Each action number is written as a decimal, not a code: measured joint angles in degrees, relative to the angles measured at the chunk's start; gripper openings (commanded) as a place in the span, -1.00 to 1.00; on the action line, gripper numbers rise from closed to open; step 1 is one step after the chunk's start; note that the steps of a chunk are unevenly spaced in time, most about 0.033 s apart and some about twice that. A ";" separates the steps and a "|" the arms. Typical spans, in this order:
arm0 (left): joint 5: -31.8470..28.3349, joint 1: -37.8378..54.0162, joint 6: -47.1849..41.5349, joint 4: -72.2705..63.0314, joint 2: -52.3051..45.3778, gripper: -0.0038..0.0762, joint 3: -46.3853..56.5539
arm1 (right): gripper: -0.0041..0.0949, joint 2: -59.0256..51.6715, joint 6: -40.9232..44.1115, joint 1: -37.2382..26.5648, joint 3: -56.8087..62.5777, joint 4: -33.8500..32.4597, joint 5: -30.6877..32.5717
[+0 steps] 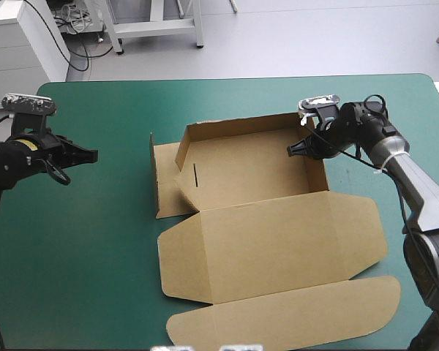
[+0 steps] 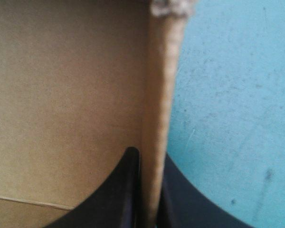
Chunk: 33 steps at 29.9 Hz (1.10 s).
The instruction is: Fold the box
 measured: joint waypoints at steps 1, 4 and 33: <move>1.14 1.99 1.93 -2.23 0.71 -0.92 0.00 | -0.19 0.42 0.00 0.00 0.23 0.03 0.64; 3.41 6.63 6.36 -7.91 2.65 -0.92 0.00 | 0.14 1.63 0.45 0.06 0.50 0.21 2.34; 9.81 15.00 12.41 -21.93 8.85 -0.92 0.00 | 0.20 5.59 0.93 0.06 -20.01 -2.64 17.21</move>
